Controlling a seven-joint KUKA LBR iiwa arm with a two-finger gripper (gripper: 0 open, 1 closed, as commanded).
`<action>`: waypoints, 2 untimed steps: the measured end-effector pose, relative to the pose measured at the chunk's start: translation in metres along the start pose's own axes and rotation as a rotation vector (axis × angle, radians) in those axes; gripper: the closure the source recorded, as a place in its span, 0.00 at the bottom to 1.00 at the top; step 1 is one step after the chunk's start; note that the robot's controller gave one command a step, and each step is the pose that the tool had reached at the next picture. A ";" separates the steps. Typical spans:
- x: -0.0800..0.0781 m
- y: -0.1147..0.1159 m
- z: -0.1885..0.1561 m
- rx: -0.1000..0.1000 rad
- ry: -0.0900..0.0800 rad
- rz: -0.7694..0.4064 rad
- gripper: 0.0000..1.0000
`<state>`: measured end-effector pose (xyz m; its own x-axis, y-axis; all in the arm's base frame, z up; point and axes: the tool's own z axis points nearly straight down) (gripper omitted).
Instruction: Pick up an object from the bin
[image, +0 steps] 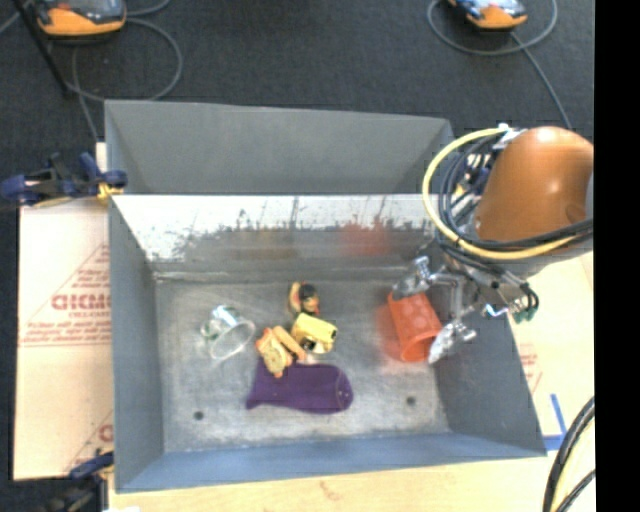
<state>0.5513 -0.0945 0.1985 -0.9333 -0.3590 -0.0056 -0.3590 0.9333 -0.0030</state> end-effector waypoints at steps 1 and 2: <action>-0.003 0.016 -0.052 -0.004 0.008 -0.009 0.00; -0.020 0.000 -0.040 0.006 -0.013 0.044 0.00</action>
Offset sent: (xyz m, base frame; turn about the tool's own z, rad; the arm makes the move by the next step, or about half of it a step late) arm 0.0333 -0.0067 -0.0241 0.1024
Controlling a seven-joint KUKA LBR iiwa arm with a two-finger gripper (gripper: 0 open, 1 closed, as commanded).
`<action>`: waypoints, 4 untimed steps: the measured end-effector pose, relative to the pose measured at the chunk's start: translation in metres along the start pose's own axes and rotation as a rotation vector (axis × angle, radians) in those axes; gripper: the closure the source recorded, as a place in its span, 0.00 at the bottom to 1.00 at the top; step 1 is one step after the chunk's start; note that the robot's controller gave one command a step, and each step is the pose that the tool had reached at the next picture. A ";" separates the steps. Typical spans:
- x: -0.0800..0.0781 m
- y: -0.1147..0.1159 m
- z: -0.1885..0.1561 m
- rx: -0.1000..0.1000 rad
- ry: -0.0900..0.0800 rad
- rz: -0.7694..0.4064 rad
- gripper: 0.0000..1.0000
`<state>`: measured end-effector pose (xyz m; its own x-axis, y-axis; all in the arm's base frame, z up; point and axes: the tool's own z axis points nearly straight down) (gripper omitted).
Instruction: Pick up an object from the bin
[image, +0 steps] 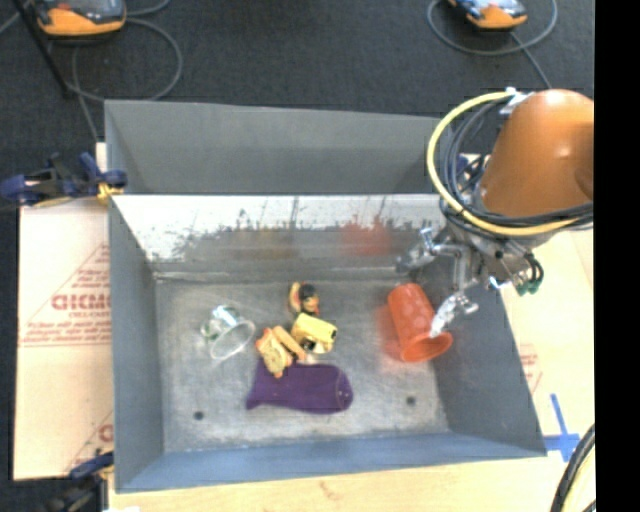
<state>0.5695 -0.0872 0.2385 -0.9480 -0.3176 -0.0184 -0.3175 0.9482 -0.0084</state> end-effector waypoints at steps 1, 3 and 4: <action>0.007 -0.003 0.044 -0.007 0.014 -0.144 0.00; 0.000 -0.041 0.154 -0.036 0.013 -0.444 1.00; 0.000 -0.041 0.154 -0.035 0.011 -0.442 1.00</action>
Offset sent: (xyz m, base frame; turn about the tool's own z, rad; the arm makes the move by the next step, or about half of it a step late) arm -0.0749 -0.0436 -0.0128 -0.2450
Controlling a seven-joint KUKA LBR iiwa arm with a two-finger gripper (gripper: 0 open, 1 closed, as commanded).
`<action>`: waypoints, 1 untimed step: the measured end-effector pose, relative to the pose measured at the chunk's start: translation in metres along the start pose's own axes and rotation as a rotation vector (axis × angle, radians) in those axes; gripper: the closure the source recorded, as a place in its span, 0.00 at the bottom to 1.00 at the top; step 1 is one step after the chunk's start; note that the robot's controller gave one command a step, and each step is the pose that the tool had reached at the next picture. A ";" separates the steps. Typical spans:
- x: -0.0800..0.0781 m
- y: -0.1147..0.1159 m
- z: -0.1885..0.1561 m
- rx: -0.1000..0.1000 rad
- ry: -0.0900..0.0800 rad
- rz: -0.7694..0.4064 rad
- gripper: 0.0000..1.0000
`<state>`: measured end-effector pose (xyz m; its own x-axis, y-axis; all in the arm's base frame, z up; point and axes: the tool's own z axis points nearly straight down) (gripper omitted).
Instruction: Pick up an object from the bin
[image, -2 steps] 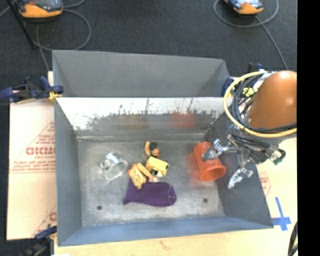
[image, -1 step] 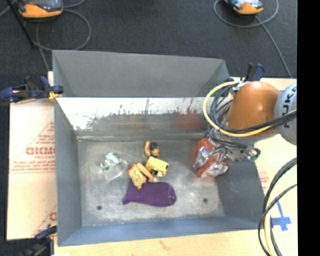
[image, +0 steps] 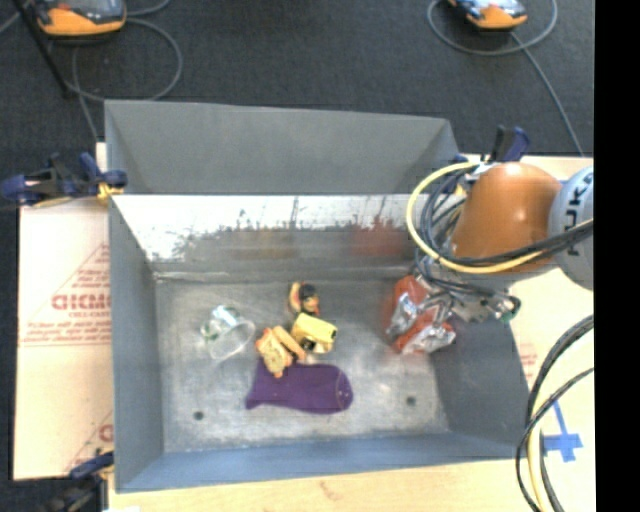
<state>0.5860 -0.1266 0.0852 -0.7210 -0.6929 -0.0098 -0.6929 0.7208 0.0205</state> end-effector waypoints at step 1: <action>0.000 0.000 0.000 0.000 0.000 0.002 1.00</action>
Offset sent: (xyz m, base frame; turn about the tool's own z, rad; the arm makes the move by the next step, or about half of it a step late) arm 0.0000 0.0000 0.0000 0.0000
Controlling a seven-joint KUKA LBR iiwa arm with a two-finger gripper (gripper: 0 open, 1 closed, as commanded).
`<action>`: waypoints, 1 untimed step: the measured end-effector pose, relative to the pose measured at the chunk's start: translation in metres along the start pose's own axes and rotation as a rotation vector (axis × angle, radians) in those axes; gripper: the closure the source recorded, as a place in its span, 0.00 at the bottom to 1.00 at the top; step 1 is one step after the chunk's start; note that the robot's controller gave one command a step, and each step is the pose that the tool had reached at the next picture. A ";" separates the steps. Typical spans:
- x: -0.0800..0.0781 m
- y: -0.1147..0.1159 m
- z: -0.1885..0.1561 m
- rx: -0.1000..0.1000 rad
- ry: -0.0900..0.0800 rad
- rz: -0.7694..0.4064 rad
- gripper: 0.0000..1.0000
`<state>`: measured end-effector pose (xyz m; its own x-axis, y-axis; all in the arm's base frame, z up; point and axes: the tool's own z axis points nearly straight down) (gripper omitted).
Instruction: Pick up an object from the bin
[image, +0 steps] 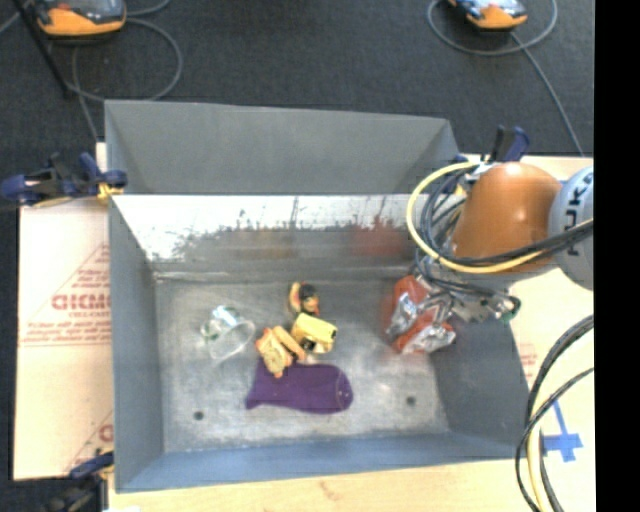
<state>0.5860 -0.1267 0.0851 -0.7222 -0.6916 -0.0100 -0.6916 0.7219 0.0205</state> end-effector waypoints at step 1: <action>0.000 0.000 0.000 0.000 0.000 0.000 1.00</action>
Offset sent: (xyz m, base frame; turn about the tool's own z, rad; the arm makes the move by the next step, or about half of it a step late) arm 0.0009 -0.0087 0.1193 0.0231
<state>0.5861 -0.1268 0.0851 -0.7225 -0.6913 -0.0101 -0.6913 0.7222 0.0206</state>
